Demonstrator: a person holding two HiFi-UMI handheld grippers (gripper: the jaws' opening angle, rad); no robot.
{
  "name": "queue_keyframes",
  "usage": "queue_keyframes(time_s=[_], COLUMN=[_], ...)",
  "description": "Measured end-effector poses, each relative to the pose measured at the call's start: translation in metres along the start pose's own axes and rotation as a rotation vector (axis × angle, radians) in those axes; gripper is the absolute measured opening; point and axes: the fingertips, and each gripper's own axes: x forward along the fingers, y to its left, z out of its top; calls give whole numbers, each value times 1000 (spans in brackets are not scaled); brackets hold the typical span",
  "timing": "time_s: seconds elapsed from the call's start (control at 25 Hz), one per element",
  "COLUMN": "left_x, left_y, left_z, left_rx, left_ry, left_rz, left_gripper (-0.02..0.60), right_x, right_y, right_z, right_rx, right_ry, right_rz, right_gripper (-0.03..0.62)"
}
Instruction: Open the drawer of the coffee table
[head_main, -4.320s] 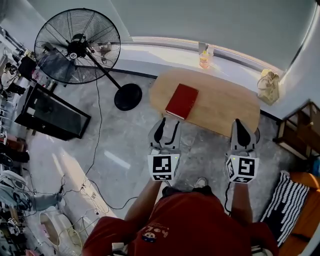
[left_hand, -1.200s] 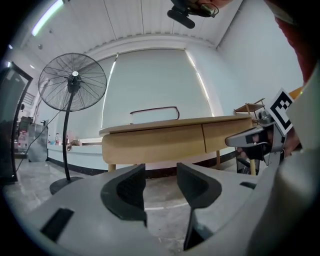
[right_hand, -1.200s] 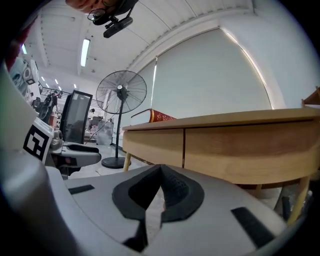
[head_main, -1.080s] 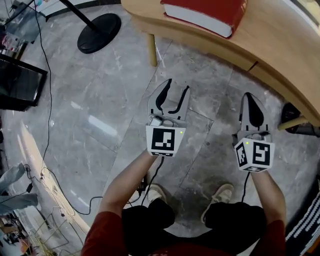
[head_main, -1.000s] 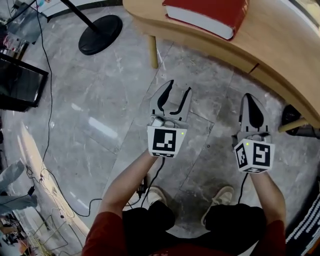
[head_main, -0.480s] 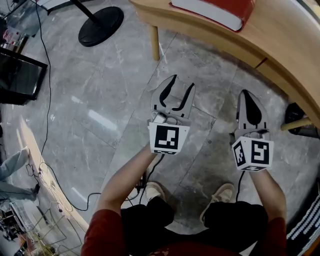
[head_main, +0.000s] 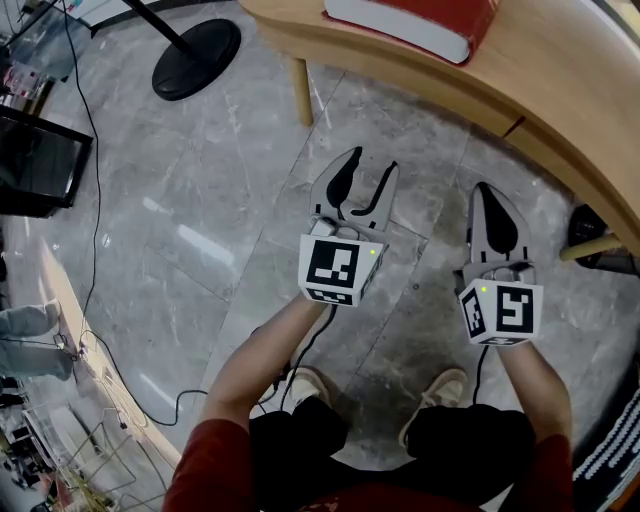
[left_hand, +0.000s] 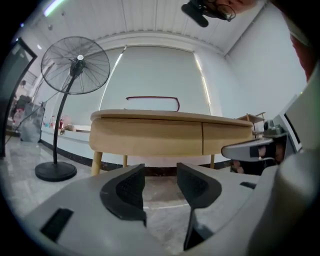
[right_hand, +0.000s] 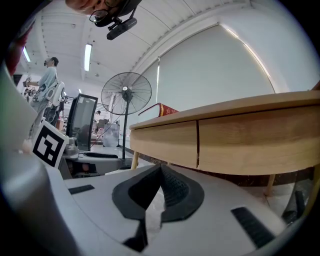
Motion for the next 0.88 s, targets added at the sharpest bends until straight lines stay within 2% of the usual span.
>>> queue_keyframes(time_s=[0.2,0.44,0.6,0.76,0.88], left_x=[21,49,67,87,100], left_y=[-3,5,7,11,14], left_z=[6,11,11,12,7], left_rx=[-242,-625,-784,-989,-1099], left_ry=[-38,-128,-184,-259,-298], left_rz=[-61,-126,-168,-215,-235], left_gripper=[189,189,189,190,227], right_x=[0,-1,-2,-4,-5], right_y=[-1,-2,-6,-9,-12], right_z=[3,2,2,1,0], right_rx=[7,6,8,4,2], right_ry=[-9,-11,-15,-12,-10], right_rz=[12,32,36,37,38], right_gripper=[-5,-5,-5,-5,-5])
